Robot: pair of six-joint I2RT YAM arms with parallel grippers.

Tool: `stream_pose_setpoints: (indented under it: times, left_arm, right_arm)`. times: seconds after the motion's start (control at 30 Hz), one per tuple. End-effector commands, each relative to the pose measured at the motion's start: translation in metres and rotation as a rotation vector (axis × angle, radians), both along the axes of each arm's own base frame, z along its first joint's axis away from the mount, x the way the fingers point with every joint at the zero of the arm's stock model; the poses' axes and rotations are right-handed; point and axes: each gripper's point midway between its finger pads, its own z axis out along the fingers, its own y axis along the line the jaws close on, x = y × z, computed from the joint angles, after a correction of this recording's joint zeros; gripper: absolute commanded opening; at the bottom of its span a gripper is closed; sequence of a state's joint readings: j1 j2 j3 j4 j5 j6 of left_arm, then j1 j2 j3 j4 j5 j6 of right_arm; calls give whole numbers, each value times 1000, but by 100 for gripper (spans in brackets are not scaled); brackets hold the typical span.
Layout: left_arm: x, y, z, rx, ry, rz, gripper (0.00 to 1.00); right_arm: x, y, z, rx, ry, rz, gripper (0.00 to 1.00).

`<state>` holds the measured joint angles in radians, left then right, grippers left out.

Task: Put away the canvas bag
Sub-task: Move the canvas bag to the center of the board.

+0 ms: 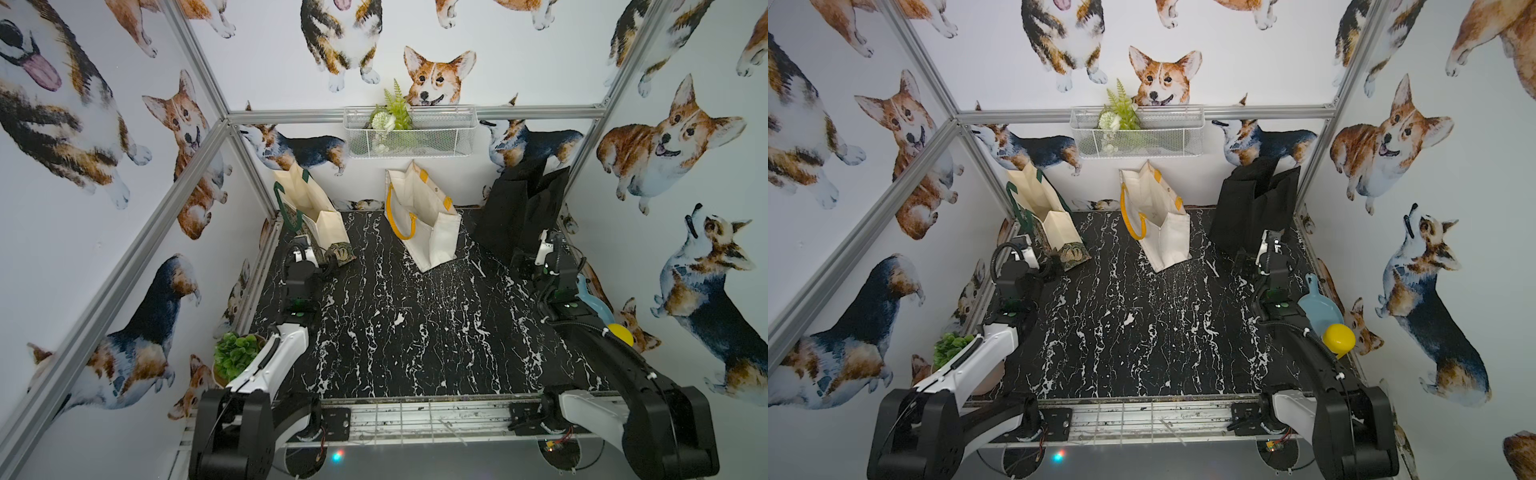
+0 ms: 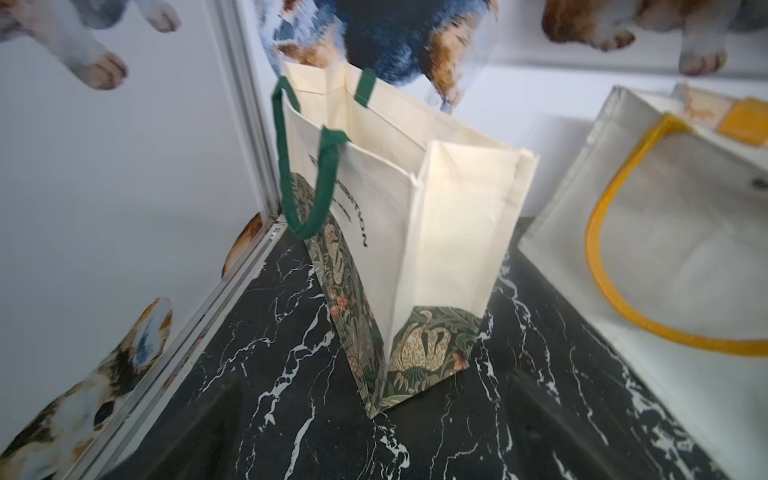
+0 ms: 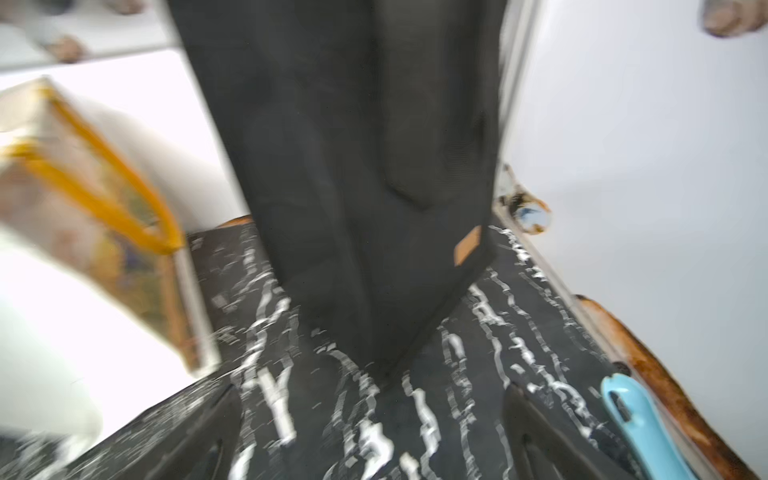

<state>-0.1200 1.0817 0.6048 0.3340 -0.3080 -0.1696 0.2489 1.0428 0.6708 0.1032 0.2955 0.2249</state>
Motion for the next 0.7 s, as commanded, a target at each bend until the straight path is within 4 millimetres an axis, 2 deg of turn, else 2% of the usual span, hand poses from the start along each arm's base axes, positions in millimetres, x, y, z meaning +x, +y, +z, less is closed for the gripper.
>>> stream_pose_setpoints:
  times: [0.0,0.07,0.1,0.13,0.23,0.3,0.47,0.67]
  left_arm:
    - [-25,16,-18,-74,216,134,100]
    - [-20,15,-12,-44,282,132,100]
    - [-13,16,2,-27,309,136,100]
    - [-8,16,5,-8,339,135,100]
    - [8,12,14,35,382,108,100]
    - [23,4,20,58,384,53,96]
    - [52,6,17,69,418,70,88]
    - [90,5,7,65,437,97,78]
  right_arm:
    - [-48,8,-13,33,263,-86,99]
    - [-61,27,-9,6,378,-4,99]
    - [-68,37,-9,-8,435,34,99]
    - [-74,47,-11,-3,481,86,99]
    - [-91,71,-18,66,578,208,99]
    - [-106,84,-20,148,608,280,99]
    - [-122,94,-21,251,611,318,99]
    - [-131,94,-31,226,614,318,99]
